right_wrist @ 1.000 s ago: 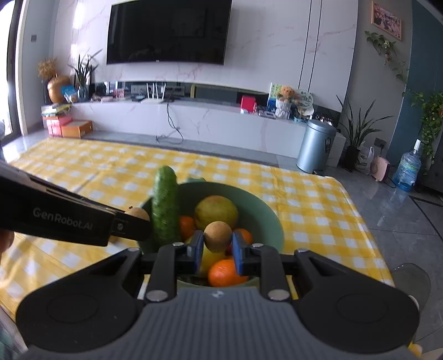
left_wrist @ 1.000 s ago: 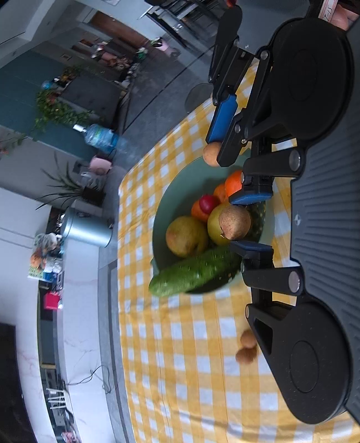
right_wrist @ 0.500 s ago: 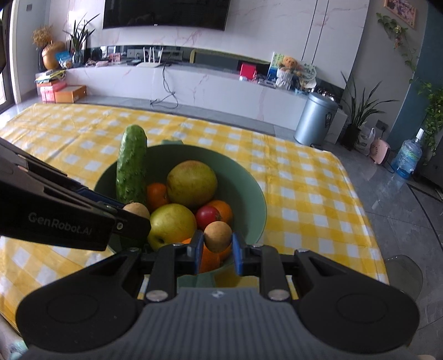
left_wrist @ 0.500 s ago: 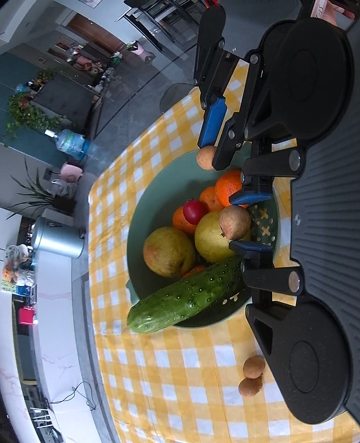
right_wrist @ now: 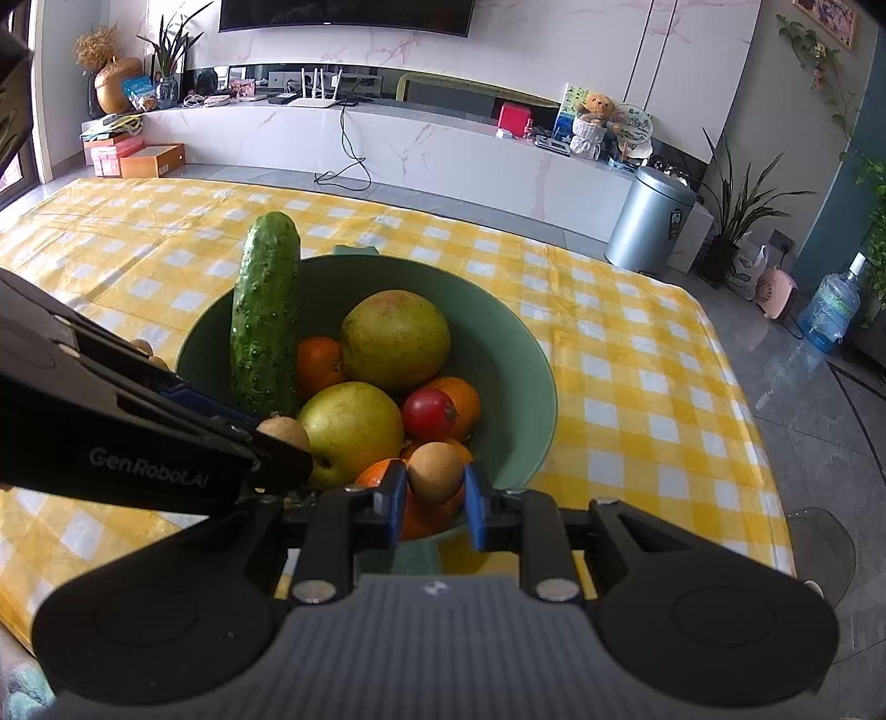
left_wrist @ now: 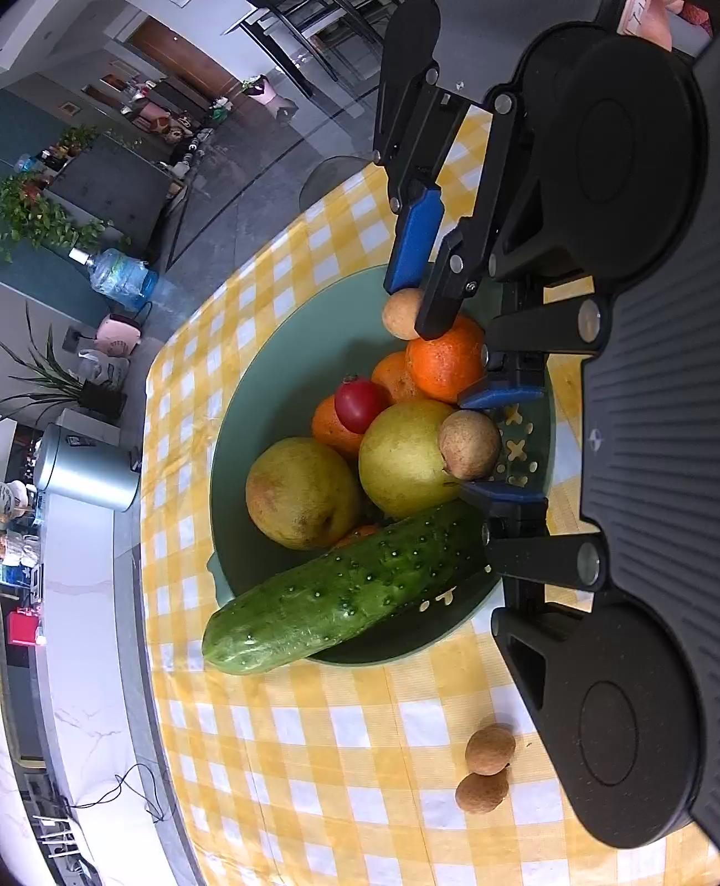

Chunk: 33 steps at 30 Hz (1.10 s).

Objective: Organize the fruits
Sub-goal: 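Lower both brown fruits into the colander and open both grippers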

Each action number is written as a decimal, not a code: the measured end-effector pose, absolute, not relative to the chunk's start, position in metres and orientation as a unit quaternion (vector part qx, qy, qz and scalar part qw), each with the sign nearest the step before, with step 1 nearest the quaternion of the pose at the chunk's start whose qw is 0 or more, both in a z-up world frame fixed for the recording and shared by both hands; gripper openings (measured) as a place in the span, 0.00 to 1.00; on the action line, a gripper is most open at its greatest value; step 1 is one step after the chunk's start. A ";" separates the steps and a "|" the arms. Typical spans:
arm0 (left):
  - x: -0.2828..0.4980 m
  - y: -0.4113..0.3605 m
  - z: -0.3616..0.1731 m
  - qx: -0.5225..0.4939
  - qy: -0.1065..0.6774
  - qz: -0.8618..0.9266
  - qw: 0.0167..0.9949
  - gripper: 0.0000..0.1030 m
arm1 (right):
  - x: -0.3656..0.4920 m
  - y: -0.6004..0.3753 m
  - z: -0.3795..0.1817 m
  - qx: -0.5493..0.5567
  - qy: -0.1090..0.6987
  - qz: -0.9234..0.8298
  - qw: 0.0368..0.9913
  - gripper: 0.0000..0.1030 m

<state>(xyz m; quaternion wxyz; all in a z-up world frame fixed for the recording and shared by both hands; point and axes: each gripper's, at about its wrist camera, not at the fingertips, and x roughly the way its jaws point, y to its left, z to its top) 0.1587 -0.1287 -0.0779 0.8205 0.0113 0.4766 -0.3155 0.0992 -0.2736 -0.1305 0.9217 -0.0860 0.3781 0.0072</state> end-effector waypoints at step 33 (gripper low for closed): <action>0.119 -0.084 -0.017 -0.015 0.383 -0.292 0.876 0.58 | 0.063 -0.261 -0.100 -0.013 0.307 -0.031 0.951 0.65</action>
